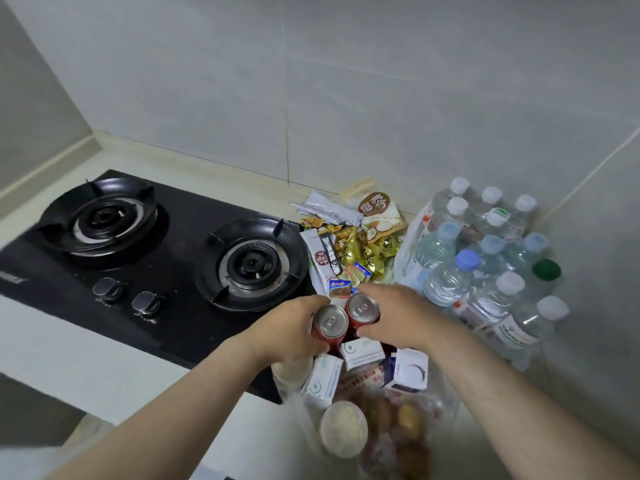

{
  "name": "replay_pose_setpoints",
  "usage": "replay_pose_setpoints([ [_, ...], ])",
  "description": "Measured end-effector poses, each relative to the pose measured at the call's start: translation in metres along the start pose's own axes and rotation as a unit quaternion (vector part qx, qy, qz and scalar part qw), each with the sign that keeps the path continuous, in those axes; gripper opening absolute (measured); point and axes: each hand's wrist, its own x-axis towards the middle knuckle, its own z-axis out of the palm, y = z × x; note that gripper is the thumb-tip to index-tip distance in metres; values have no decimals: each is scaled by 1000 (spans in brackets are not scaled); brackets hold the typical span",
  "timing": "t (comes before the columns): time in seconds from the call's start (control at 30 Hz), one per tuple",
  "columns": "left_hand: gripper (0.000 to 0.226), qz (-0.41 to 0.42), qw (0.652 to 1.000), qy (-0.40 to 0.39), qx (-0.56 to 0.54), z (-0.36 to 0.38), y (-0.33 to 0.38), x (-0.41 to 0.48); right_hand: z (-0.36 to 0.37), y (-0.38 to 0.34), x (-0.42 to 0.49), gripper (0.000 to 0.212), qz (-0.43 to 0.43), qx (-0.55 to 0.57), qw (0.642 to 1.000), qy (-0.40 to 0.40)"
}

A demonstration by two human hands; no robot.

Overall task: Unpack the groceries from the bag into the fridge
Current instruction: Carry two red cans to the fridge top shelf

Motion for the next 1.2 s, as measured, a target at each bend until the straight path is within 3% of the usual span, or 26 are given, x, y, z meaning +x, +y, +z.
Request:
replay_pose_setpoints([
  [0.13, 70, -13, 1000, -2, 6, 6, 1, 5, -1, 0, 2, 60, -17, -10, 1000, 0],
  [0.5, 55, 11, 1000, 4, 15, 6, 5, 8, 0, 5, 2, 48, -35, 19, 999, 18],
  [0.7, 54, 31, 997, 48, -52, -3, 18, 1, -13, 7, 1, 41, -46, 105, 993, 36],
  [0.83, 50, 33, 990, 90, -104, -21, 31, 0, -31, 6, -2, 50, -33, 180, 980, 80],
  [1.0, 43, 7, 964, 179, -199, -53, 49, -8, -56, 3, -1, 58, -23, 319, 936, 149],
  [1.2, 40, -11, 914, 258, -312, -89, 65, -23, -89, -22, -6, 50, -65, 456, 867, 189],
])
